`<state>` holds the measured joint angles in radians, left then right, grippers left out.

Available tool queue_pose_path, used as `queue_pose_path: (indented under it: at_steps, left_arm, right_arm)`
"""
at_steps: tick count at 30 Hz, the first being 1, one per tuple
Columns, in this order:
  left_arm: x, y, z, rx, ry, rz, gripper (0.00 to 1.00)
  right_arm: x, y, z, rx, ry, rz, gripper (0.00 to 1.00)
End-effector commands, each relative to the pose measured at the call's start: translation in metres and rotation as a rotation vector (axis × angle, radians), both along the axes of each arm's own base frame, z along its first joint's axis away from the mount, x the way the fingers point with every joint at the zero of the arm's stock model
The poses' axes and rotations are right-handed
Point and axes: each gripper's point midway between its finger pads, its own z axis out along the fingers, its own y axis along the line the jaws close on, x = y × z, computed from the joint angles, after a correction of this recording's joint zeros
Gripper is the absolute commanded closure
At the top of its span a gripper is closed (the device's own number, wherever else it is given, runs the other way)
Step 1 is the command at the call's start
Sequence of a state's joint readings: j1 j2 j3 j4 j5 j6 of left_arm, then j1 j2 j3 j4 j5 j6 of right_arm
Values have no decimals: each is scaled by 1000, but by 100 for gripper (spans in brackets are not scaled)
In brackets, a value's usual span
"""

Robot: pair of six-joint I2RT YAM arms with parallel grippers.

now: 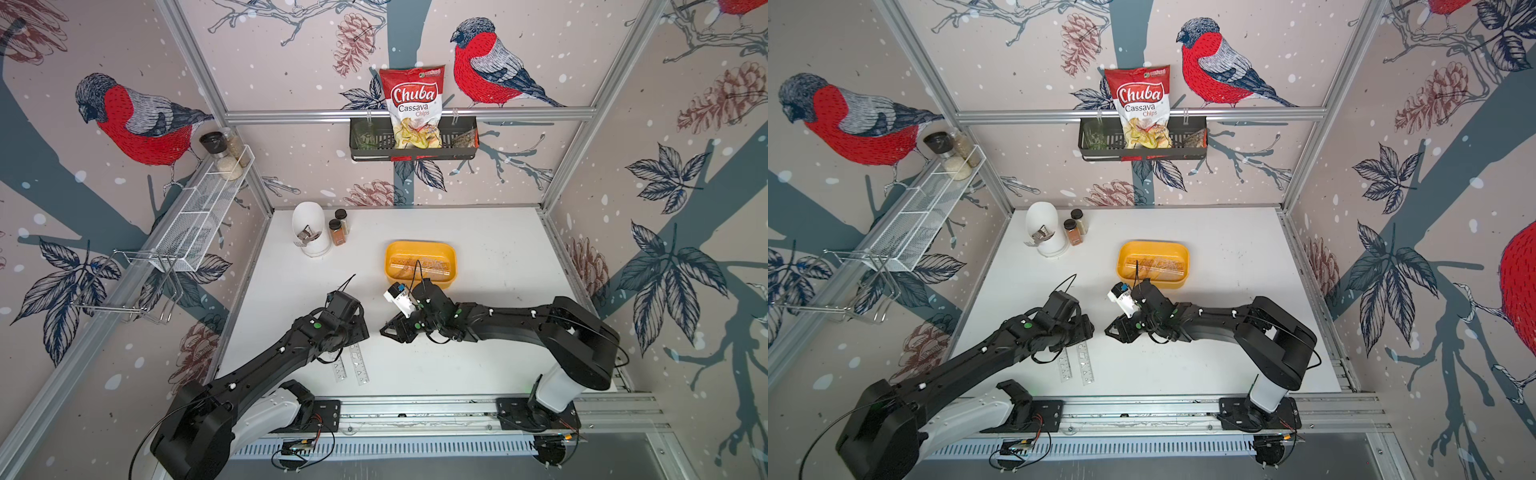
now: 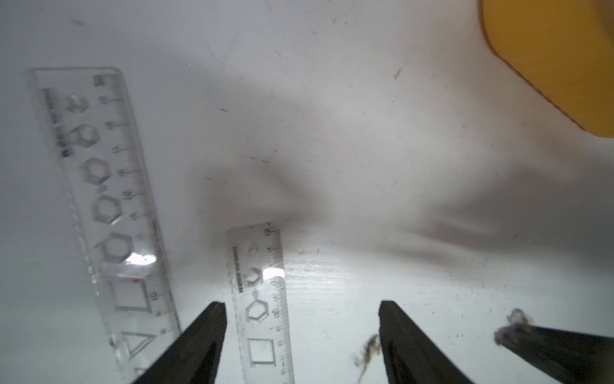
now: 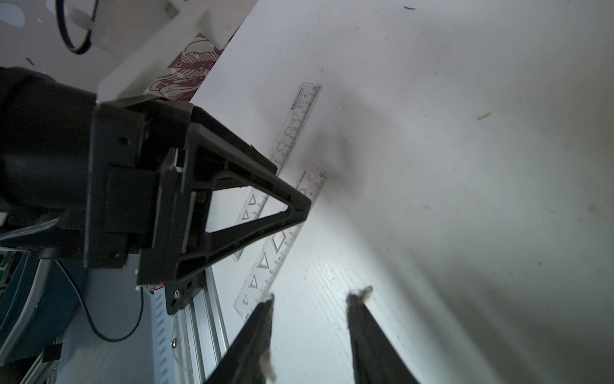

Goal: Put the scattered rulers into the storage box
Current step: Move the ruler to the center of the board.

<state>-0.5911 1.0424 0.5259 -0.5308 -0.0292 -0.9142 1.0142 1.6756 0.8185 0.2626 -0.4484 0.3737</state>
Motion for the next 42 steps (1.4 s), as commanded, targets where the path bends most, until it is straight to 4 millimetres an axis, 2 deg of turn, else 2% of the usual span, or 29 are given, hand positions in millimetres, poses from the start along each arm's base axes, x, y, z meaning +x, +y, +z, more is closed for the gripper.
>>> queue_pose_path:
  at_steps: [1, 5, 10, 13, 17, 22, 27, 35, 42]
  left_arm:
    - [-18, 13, -13, 39, 80, 68, 24]
    - [-37, 0, -24, -6, 166, 11, 25]
    - [-57, -16, -22, -62, 236, -57, 29]
    - [-61, -23, -17, -94, 247, -80, 32]
    - [-65, -24, -26, -95, 269, -92, 35]
    - [-64, -19, -37, -37, 286, -110, 37]
    - [-54, -27, -37, -34, 267, -144, 42]
    - [-41, -43, -47, -31, 273, -207, 68]
    - [-28, -67, -41, -57, 253, -256, 69]
  right_arm:
    - [-2, 9, 4, 58, 6, 18, 56]
    - [-8, 10, -2, 56, 22, 50, 56]
    - [-14, 7, -8, 68, 44, 74, 58]
    - [-18, 9, -10, 78, 67, 95, 60]
    - [-22, 11, -15, 86, 94, 119, 62]
    - [-22, 11, -17, 95, 118, 124, 64]
    - [-19, 9, -18, 105, 131, 108, 67]
    - [-11, 2, -21, 123, 167, 76, 72]
    - [3, -12, -24, 126, 190, -1, 77]
